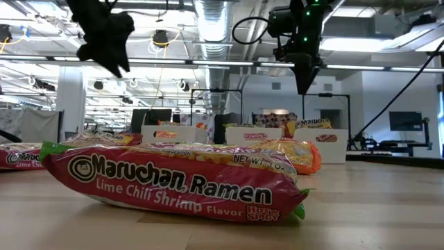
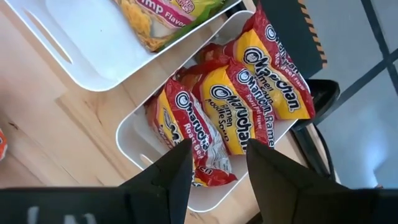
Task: Sort Maruchan noodles
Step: Put the green noodle pack into the center white bin
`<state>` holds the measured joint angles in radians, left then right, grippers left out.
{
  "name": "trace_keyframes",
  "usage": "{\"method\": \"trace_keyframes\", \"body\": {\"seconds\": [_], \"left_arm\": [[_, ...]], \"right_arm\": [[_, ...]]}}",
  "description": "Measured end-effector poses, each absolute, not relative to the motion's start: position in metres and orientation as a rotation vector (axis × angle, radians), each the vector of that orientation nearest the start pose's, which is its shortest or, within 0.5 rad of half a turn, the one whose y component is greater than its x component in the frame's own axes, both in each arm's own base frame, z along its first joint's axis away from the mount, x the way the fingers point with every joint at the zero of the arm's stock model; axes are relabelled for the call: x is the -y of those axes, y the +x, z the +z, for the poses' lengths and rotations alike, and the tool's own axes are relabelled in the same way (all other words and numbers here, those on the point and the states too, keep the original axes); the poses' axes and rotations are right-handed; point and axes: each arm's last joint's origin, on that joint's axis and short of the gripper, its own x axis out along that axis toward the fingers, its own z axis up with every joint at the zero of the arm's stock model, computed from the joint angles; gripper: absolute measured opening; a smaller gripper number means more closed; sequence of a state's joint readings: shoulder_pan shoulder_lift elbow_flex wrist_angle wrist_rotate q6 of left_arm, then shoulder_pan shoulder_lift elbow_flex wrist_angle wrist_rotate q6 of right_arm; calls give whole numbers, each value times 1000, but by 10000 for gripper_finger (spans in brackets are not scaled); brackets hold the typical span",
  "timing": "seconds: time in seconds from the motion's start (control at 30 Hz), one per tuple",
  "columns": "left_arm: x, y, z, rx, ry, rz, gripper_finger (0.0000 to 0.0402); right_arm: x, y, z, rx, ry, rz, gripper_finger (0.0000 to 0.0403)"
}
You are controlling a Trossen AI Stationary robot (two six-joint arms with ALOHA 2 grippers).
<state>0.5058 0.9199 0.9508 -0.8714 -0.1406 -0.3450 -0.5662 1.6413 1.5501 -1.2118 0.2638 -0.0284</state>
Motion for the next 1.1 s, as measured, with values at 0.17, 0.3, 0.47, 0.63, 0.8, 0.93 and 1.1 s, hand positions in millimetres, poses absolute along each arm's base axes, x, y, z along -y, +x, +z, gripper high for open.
{"method": "trace_keyframes", "body": {"seconds": [0.17, 0.3, 0.47, 0.63, 0.8, 0.93, 1.1], "left_arm": [[-87, 147, 303, -761, -603, 717, 179], [-82, 150, 302, -780, -690, 556, 179], [-73, 151, 300, -824, -832, 459, 178], [-57, 148, 295, -946, -924, 440, 178], [-41, 145, 291, -1055, -984, 449, 178], [-31, 146, 290, -1081, -1031, 483, 178], [-20, 150, 291, -1067, -1034, 507, 178]], "right_arm": [[176, 260, 312, -1342, 141, -659, 176], [180, 261, 313, -1316, 123, -655, 176], [180, 261, 313, -1309, 121, -656, 176], [178, 263, 313, -1300, 139, -663, 175], [177, 264, 313, -1297, 145, -648, 175], [175, 265, 313, -1278, 195, -629, 175], [172, 267, 313, -1268, 218, -619, 175]]}}
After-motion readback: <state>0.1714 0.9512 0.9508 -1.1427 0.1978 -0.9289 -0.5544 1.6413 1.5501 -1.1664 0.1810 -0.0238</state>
